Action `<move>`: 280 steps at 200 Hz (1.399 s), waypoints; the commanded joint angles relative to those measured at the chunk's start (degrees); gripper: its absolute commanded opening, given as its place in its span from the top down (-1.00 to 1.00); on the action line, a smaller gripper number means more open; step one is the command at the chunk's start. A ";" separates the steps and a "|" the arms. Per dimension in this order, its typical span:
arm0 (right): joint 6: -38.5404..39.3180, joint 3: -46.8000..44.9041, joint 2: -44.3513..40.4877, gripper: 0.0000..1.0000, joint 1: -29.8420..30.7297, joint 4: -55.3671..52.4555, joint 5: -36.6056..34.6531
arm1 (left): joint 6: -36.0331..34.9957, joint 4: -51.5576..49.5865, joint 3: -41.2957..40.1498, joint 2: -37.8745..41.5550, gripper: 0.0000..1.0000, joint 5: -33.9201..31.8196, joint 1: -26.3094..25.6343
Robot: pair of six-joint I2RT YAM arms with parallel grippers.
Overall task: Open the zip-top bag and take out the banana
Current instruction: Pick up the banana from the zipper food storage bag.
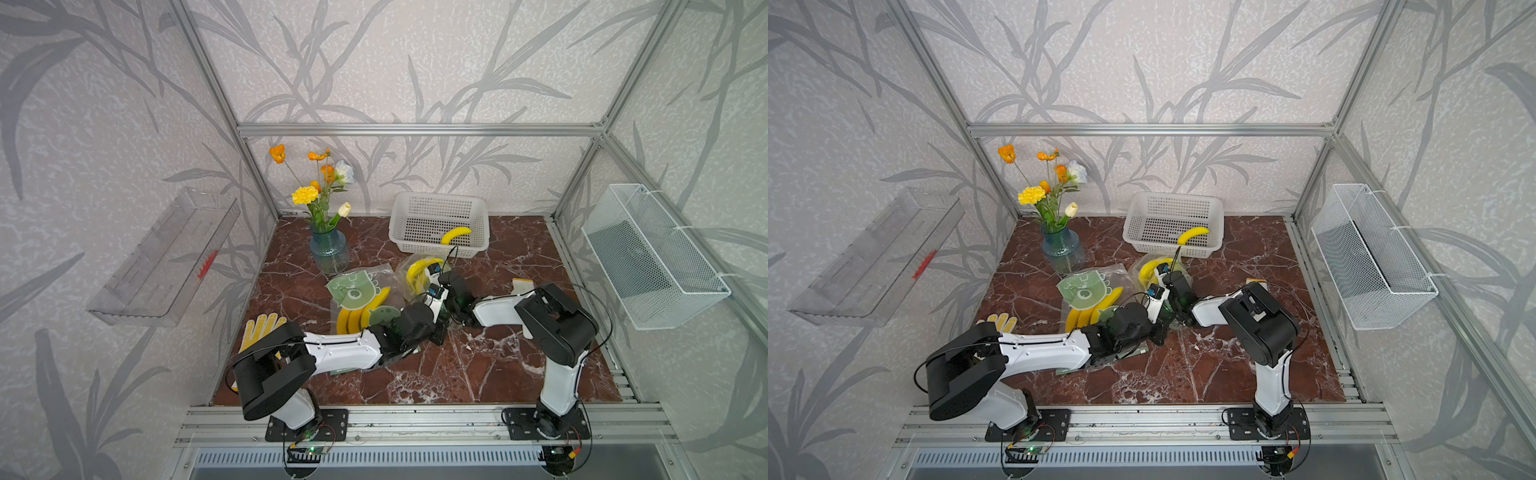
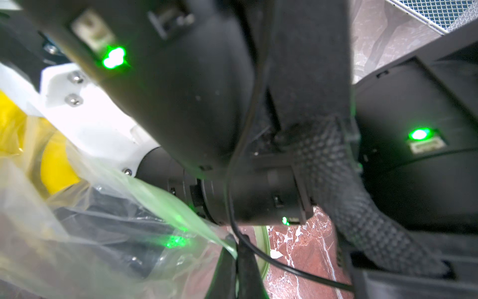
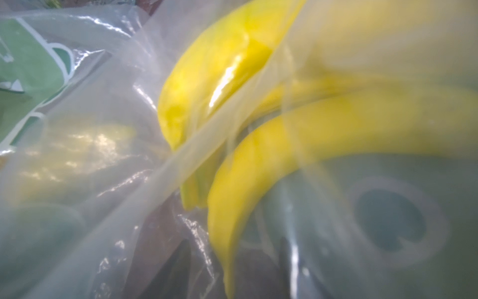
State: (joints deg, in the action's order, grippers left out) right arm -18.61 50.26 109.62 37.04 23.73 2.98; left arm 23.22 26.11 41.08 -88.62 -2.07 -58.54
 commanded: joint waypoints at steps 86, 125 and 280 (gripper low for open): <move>-3.34 -5.75 -3.62 0.72 -3.13 -5.84 1.46 | 0.69 -0.97 -2.41 2.21 1.00 -1.97 -1.04; -4.37 -9.09 -8.93 0.75 -3.96 -7.72 7.57 | 0.59 -5.64 -0.68 1.96 1.00 -7.17 -0.86; -1.02 -17.33 -33.55 1.00 -4.30 -23.31 8.23 | 0.41 -10.55 4.13 -2.12 1.00 -9.76 -0.52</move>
State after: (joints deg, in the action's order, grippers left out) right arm -20.93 33.63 76.64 32.93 3.86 12.21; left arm 23.99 17.17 43.40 -89.54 -12.12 -59.20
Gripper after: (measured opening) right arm 0.048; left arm 0.048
